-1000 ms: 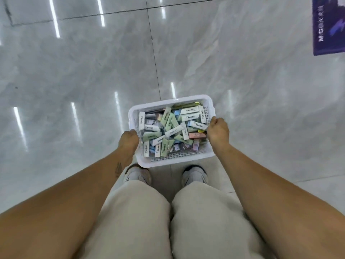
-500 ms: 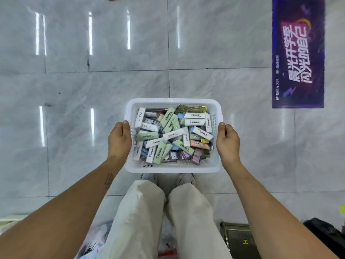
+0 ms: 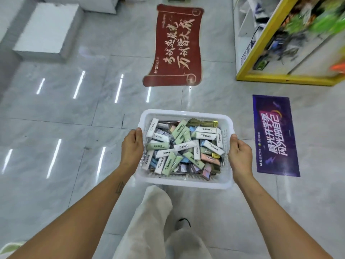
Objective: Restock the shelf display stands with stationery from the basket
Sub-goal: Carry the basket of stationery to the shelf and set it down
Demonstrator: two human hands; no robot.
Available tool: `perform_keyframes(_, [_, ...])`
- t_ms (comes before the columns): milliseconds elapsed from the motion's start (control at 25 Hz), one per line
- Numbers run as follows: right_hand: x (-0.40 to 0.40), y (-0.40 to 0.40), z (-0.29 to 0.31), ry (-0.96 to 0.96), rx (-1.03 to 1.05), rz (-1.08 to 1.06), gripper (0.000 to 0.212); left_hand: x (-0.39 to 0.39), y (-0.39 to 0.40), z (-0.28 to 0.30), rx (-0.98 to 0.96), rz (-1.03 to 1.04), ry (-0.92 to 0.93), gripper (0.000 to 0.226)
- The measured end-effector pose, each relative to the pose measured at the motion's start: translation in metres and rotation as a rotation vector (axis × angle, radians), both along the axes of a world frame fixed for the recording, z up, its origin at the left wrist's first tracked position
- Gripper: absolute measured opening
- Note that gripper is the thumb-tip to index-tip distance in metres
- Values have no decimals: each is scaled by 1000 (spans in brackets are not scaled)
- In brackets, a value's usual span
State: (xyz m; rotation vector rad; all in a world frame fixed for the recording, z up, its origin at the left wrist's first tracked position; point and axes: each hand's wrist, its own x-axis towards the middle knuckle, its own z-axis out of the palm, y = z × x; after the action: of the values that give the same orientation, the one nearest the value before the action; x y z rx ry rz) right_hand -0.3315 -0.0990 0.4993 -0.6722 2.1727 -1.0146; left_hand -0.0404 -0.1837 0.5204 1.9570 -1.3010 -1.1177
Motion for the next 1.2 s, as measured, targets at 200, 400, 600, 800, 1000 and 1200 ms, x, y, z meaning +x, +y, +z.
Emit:
perform_keyframes(200, [-6,-85,44,20,-37,35,59,0,-75,32,-28,-16,-15,43])
perform_keyframes(400, [-15,-193,75,46,-12,16,59,-10,-198,59,-55,-46,15,48])
perform_keyframes(600, [-40,-318,106,73,-42,-34,59,-41,-335,86,-66,-101,50,45])
perform_keyframes(800, [-92,-477,121,123,-64,-53,59,-96,-498,98,-122,-101,57,45])
perform_keyframes(1000, [-156,-649,121,142,-110,-11,61,-154,-660,107,-160,-61,17,46])
perform_keyframes(1200, [-197,-809,139,160,-114,13,68,-189,-810,120,-204,-47,19,47])
